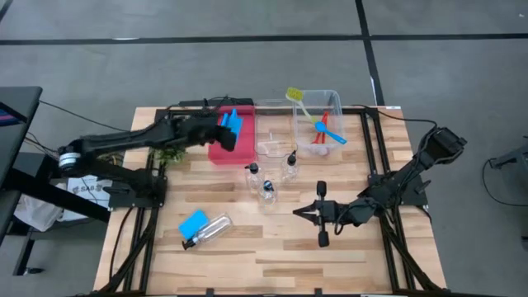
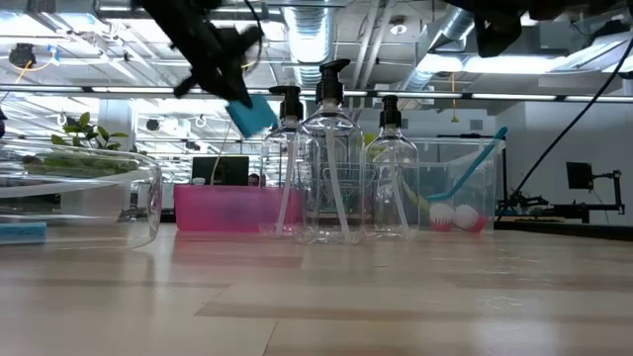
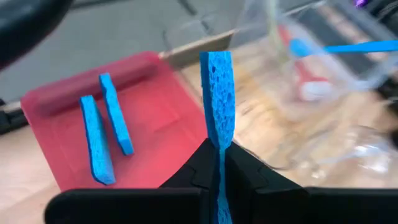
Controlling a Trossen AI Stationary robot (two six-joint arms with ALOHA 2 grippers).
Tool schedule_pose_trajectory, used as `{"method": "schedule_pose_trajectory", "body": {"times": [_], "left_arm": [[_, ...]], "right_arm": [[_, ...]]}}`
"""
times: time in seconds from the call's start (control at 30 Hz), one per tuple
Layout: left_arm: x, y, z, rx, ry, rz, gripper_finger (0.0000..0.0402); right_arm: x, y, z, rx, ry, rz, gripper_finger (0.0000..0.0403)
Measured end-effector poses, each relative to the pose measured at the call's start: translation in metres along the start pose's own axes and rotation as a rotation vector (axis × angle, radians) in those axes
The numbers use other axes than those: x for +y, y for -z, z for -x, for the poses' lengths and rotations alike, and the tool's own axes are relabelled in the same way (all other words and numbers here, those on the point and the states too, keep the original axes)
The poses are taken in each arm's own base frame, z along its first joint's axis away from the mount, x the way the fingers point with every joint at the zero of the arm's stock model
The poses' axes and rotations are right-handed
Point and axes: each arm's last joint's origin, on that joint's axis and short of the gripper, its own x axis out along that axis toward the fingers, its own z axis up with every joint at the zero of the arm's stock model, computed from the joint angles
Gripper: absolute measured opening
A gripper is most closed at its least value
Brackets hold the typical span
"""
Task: Pick & Place Kitchen Sink Supplies
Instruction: Put the blue sponge into the red bin
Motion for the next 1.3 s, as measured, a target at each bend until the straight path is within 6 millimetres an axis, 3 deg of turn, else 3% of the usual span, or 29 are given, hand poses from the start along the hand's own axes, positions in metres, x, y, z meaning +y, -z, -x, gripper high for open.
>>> {"method": "schedule_pose_trajectory", "body": {"times": [0.2, 0.63, 0.93, 1.3], "left_arm": [[0.011, -0.009, -0.046, 0.093, -0.089, -0.018, 0.0019], [0.02, -0.012, -0.095, 0.173, -0.176, -0.013, 0.0019], [0.011, -0.027, -0.113, 0.198, -0.18, -0.064, 0.0019], [0.023, -0.032, -0.127, 0.248, -0.26, -0.079, 0.0019]], "right_arm": [[0.0, 0.0, 0.0, 0.002, 0.0, 0.002, 0.0005], [0.001, 0.001, 0.0, 0.008, -0.003, -0.001, 0.0005], [0.0, 0.001, 0.0, 0.007, -0.001, -0.002, 0.0005], [0.0, 0.001, 0.0, 0.007, -0.001, -0.001, 0.0005]]}}
